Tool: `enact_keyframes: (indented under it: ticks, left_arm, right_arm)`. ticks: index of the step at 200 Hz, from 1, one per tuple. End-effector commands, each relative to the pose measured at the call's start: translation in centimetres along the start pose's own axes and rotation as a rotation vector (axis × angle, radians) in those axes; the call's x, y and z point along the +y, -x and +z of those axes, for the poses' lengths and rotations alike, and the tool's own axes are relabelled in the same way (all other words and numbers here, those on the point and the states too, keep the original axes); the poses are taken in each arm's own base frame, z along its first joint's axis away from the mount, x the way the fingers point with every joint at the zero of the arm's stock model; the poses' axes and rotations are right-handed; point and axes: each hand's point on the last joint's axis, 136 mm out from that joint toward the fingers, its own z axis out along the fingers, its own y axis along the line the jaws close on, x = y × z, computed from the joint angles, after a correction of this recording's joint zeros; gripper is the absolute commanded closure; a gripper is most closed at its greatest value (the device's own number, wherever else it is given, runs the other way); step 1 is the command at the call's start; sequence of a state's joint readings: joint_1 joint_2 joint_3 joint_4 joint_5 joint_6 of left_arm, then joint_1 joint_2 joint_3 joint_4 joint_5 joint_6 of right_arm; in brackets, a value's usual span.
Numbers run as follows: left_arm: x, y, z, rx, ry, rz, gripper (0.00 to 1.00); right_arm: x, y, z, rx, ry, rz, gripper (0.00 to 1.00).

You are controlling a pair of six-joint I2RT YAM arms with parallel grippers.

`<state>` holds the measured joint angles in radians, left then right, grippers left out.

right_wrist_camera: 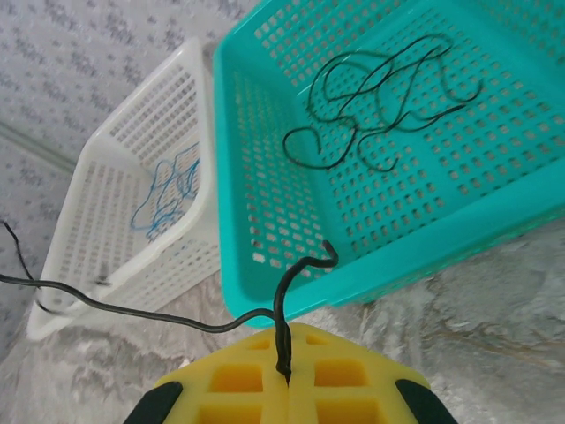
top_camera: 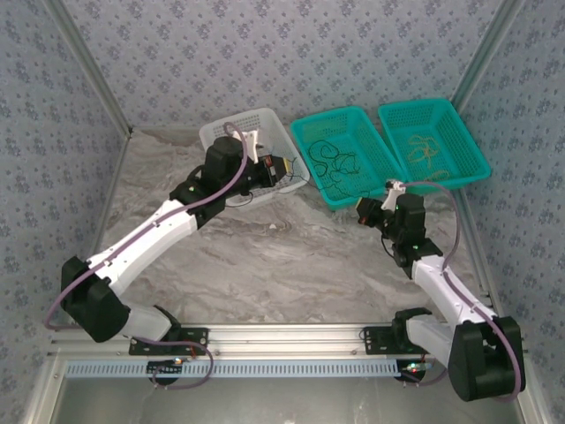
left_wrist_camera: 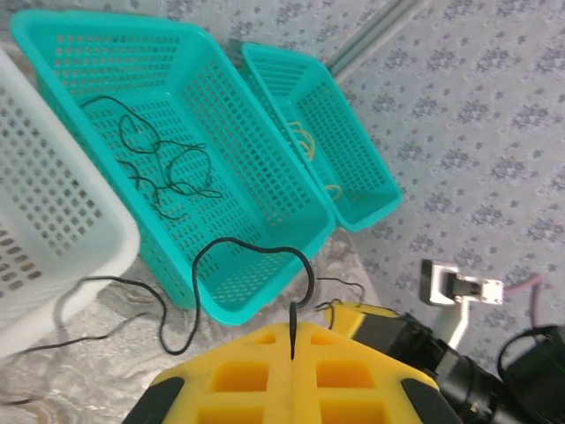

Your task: Untangle the cables

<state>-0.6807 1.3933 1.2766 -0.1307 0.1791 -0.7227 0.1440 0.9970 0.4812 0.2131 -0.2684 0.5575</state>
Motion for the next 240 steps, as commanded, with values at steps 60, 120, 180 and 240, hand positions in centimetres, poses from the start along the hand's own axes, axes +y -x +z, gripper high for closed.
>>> enact_keyframes:
  ticks: [60, 120, 180, 240]
  left_arm:
    - [3.4, 5.1, -1.9, -0.173, 0.324, 0.073, 1.0]
    - [-3.3, 6.7, 0.7, -0.086, 0.101, 0.226, 1.0]
    - [-7.0, 9.5, 2.8, -0.115, 0.001, 0.284, 1.0]
    - [-11.0, 12.4, 4.9, -0.154, -0.093, 0.347, 1.0]
  right_arm:
    - [-6.9, 0.0, -2.0, 0.008, -0.29, 0.187, 1.0]
    - [-5.6, 1.5, -2.8, -0.015, -0.261, 0.206, 0.36]
    - [-5.5, 2.1, -4.8, -0.058, -0.295, 0.202, 0.0]
    - [-6.0, 1.5, -5.9, -0.051, -0.336, 0.194, 0.0]
